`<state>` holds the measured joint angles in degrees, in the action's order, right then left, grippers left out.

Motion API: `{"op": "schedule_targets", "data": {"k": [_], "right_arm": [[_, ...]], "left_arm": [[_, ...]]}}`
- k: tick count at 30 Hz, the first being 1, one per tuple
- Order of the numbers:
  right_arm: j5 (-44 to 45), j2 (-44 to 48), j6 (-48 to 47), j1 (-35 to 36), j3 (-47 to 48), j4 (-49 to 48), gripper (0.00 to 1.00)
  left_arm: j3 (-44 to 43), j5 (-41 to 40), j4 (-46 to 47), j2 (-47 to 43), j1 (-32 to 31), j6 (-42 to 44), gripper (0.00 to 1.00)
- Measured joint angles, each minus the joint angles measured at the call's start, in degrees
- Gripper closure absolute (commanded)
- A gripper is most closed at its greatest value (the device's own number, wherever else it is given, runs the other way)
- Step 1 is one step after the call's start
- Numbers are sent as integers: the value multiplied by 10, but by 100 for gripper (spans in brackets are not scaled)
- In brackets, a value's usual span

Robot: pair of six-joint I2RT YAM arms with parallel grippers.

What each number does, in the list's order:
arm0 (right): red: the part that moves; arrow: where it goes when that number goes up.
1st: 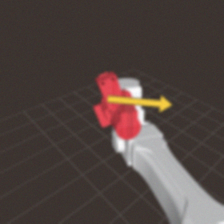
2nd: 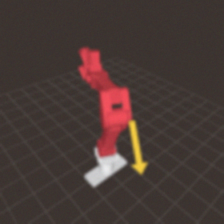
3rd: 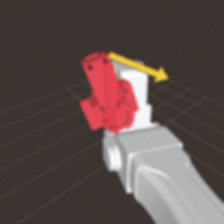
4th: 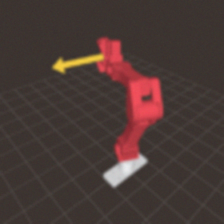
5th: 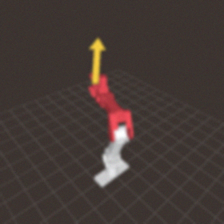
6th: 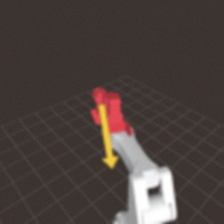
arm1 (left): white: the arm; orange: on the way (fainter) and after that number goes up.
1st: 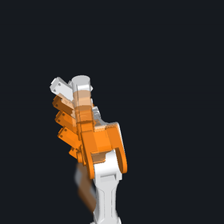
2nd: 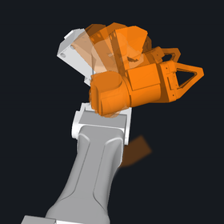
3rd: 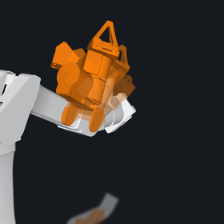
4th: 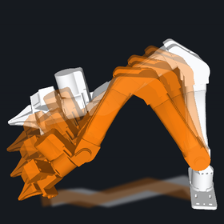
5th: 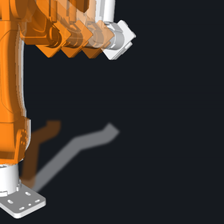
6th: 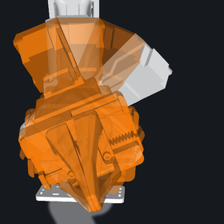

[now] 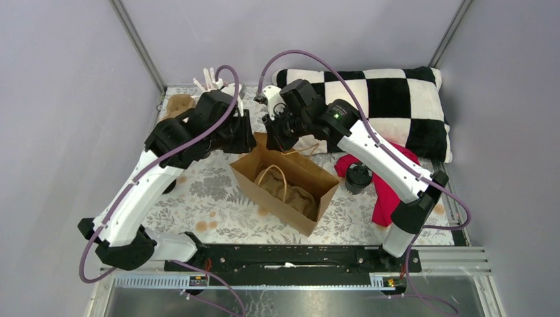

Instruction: Pack the takeout coffee

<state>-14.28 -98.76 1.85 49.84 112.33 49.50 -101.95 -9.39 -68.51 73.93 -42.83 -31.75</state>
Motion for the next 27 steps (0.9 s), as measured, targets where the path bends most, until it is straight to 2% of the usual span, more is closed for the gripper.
{"op": "schedule_targets", "data": {"k": [4,9,15,17,21,27], "right_arm": [[0,0,0,0,0,0,96],[-1,-5,0,0,5,4,92],[0,-8,1,0,9,14,91],[0,-10,4,-1,12,18,91],[0,-16,5,-1,21,19,73],[12,-32,7,-1,62,33,30]], "left_arm": [[0,19,-7,17,0,11,69],[2,24,-19,28,0,18,80],[0,6,-47,46,1,28,80],[0,-1,-54,50,1,30,88],[-1,-15,-62,51,1,31,100],[-2,-37,-71,51,0,24,100]]}}
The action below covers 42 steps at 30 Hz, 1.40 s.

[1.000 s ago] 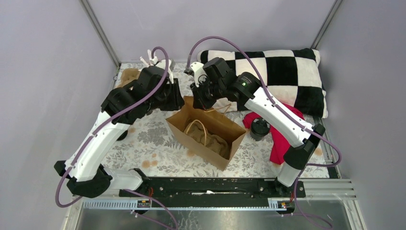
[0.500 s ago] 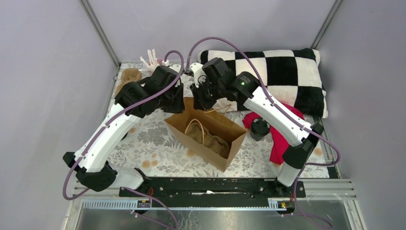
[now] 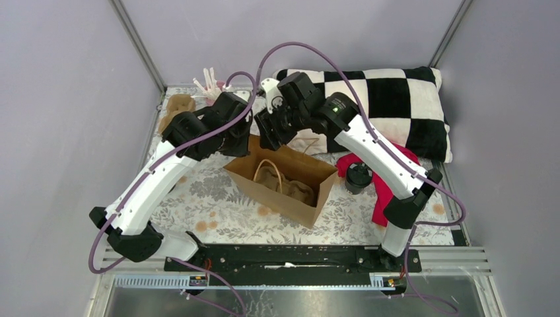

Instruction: Pack the takeout coffee

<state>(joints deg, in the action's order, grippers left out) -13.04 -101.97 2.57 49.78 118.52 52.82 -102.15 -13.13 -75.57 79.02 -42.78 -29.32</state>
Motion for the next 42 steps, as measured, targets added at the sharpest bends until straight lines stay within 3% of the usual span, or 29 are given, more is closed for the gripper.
{"op": "schedule_targets", "data": {"k": [3,5,9,13,19,24,30,42], "right_arm": [[20,-10,-1,0,56,22,10],[38,-14,-1,0,101,37,2],[67,-3,3,0,170,52,0],[114,51,12,0,160,49,0],[263,197,24,-14,-3,26,0],[335,274,66,-101,-165,19,0],[348,257,111,-159,-282,22,0],[296,193,143,-252,-401,37,0]], "left_arm": [[0,-11,-4,-1,0,-3,100],[0,-17,-6,-2,0,-3,100],[0,-22,-7,-7,0,-3,100],[0,-23,-7,-10,0,-3,100],[3,-24,-7,-25,0,-8,100],[4,-31,-11,-52,0,-14,100],[2,-46,-25,-67,0,-23,100],[-48,-83,-44,-67,0,-34,100]]}}
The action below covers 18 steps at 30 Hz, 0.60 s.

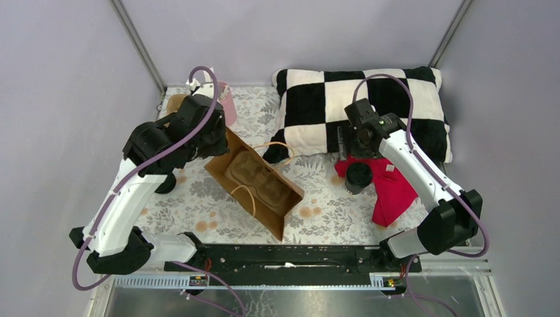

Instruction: Pack the takeout coffee

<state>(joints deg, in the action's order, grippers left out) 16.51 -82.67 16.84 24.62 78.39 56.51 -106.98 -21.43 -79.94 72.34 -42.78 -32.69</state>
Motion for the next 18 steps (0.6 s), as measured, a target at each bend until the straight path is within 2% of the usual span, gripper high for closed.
{"op": "schedule_targets", "data": {"k": [9,18], "right_arm": [[-40,-10,-4,-25,-21,1,0],[-21,-10,17,-25,-25,3,0]], "left_arm": [[-7,-14,1,0,0,3,100],[-7,-20,3,0,0,1,100]]}}
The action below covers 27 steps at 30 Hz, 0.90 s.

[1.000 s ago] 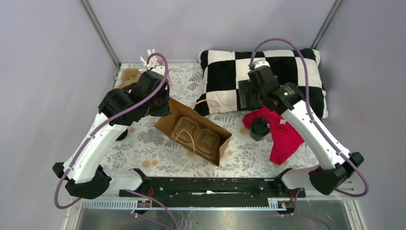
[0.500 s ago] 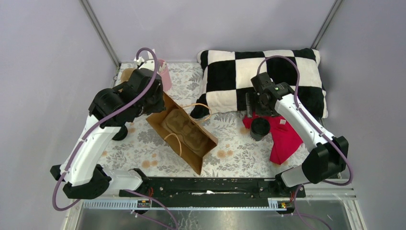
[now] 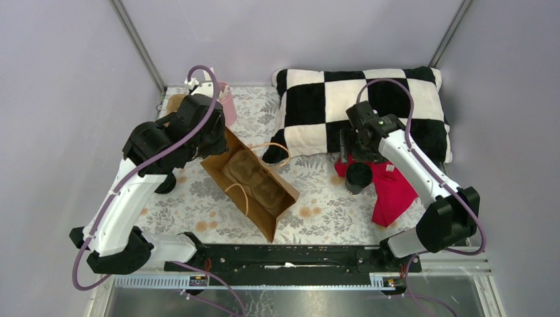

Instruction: Pack the takeout coffee

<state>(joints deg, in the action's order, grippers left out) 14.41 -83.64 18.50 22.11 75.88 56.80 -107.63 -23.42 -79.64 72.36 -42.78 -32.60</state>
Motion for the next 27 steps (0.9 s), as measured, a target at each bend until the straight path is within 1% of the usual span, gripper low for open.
{"op": "schedule_targets", "data": {"k": [5,10,14,18,27], "right_arm": [[5,0,16,0,-18,-2,0],[-6,0,22,0,-59,-19,2],[-6,0,24,0,-67,-23,3],[-8,2,24,0,-70,-30,9],[-22,19,21,-5,-84,-40,17]], "left_arm": [[0,0,0,0,0,0,100],[0,0,0,0,0,0,100],[0,1,0,0,0,0,100],[0,2,0,0,0,0,100],[0,6,0,0,0,0,100]]}}
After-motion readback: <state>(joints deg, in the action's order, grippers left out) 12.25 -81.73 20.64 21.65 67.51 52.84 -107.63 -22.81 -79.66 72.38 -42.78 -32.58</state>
